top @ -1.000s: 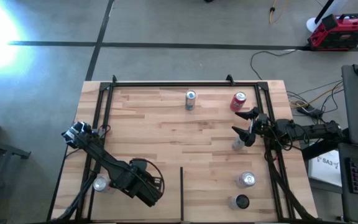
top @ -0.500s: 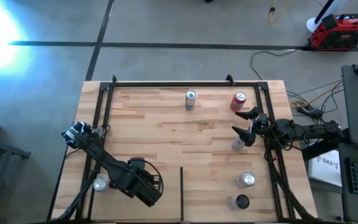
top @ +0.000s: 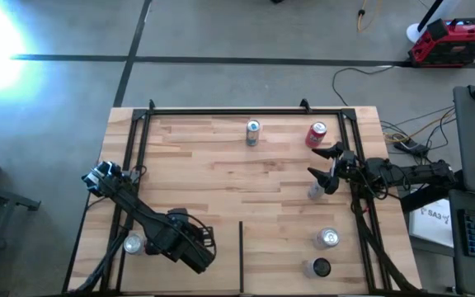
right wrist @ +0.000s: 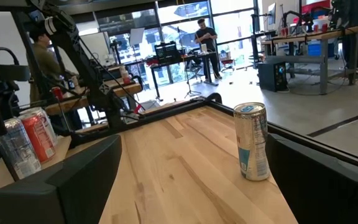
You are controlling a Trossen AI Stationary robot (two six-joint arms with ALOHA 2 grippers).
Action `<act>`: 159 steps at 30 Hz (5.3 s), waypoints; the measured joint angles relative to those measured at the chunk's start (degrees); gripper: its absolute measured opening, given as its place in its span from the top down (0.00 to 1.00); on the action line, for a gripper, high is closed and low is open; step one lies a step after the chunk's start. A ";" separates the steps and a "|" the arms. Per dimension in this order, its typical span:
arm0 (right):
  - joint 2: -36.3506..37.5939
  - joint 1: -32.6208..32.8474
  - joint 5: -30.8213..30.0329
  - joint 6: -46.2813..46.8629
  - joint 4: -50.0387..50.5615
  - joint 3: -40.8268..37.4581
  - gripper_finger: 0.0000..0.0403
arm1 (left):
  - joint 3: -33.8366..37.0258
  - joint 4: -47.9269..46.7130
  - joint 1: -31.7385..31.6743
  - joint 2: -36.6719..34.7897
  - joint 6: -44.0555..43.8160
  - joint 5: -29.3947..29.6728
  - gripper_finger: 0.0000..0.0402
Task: Place canned beverage on shelf
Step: Put the bottom blue soda can on the shelf, then adjust the soda cans on the shelf
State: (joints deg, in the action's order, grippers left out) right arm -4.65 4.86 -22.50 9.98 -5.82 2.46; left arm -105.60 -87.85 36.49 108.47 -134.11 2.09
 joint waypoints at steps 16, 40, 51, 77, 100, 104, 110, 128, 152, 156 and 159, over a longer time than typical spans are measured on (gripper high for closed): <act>-0.02 -0.01 0.01 0.05 0.01 0.00 0.05 | -0.34 0.56 -0.11 0.17 0.05 -0.16 0.20; -0.01 0.00 0.00 -0.01 0.00 0.00 0.05 | -11.76 -2.17 -3.74 -4.47 1.90 4.72 0.15; -0.01 -0.02 0.01 -0.01 0.01 -0.01 0.05 | -11.56 0.25 -13.72 -4.25 13.27 5.05 0.15; -0.02 0.00 0.00 0.06 0.02 0.00 0.05 | -11.67 5.65 -31.51 1.72 41.58 11.78 0.15; -0.02 -0.01 0.00 0.06 0.02 0.00 0.05 | -6.75 -2.22 -28.31 -0.87 36.79 5.75 0.30; -0.02 0.00 0.00 0.06 0.02 0.00 0.05 | -6.29 -2.14 -23.13 -1.06 32.55 4.37 0.38; -0.02 -0.02 0.00 0.03 0.02 0.00 0.05 | -6.29 -2.16 -14.95 -1.40 23.64 4.26 0.49; -0.02 -0.02 0.00 0.06 0.00 0.00 0.05 | -5.15 -2.12 -5.51 -1.70 14.25 3.22 0.33; -0.02 0.00 0.00 0.04 0.01 -0.01 0.05 | -2.46 -2.16 -1.86 -1.87 9.30 3.39 0.11; -0.02 0.00 -0.01 0.04 0.02 -0.01 0.05 | -2.20 -2.14 -1.64 -3.50 10.61 3.82 0.11; -0.02 -0.02 0.00 -0.03 0.02 0.00 0.05 | -2.14 -2.16 -1.64 -5.30 10.59 4.44 0.11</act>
State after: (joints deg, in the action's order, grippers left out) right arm -4.67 4.84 -22.50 9.96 -5.80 2.46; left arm -107.74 -90.02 34.85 103.16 -123.52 6.53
